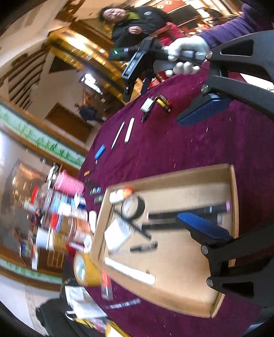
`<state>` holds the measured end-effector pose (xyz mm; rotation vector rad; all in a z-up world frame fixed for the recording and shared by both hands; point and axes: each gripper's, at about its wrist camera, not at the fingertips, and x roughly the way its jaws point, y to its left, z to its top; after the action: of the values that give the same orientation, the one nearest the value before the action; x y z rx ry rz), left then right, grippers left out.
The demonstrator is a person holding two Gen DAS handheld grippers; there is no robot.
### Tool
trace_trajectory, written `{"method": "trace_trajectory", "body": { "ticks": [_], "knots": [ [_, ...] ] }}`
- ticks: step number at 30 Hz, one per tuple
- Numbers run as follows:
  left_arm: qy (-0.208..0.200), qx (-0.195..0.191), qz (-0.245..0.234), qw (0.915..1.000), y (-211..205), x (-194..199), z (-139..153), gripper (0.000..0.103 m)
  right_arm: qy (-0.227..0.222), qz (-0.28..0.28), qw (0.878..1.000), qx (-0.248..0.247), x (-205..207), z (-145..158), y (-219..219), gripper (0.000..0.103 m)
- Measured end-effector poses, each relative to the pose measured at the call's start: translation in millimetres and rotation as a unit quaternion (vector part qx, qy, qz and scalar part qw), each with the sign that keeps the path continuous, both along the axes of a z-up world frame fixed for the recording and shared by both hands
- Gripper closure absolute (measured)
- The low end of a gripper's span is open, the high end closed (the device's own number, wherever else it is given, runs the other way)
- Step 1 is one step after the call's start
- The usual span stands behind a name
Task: Organize rigid objects
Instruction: 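Grasp the white square charger with the left tool while the right tool nears a black pen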
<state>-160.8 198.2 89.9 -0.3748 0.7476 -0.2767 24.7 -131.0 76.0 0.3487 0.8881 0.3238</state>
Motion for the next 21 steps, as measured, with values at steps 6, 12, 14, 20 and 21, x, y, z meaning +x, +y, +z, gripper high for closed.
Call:
{"method": "trace_trajectory", "body": {
  "ticks": [6,12,14,20,21],
  "knots": [
    [0.023,0.015,-0.051,0.9983,-61.7,14.9,-6.8,0.019,0.052,-0.111,0.992,0.043,20.7,-40.0,-106.9,0.001],
    [0.046,0.025,-0.078,0.9956,-105.8,23.0,-24.2,0.019,0.033,-0.108,0.992,0.047,52.8,-50.9,-124.8,0.001],
    [0.053,0.038,-0.078,0.9948,-113.2,24.4,-28.4,0.019,0.041,-0.085,0.994,0.051,70.7,-58.7,-113.8,0.001],
    [0.05,0.063,-0.05,0.9955,-113.0,32.0,-25.6,0.019,0.055,0.079,0.987,0.13,72.7,-69.1,-64.9,0.001],
    [0.049,0.064,-0.048,0.9956,-111.8,33.8,-25.0,0.019,0.057,0.139,0.976,0.16,60.7,-65.7,-46.4,0.001]
  ]
}}
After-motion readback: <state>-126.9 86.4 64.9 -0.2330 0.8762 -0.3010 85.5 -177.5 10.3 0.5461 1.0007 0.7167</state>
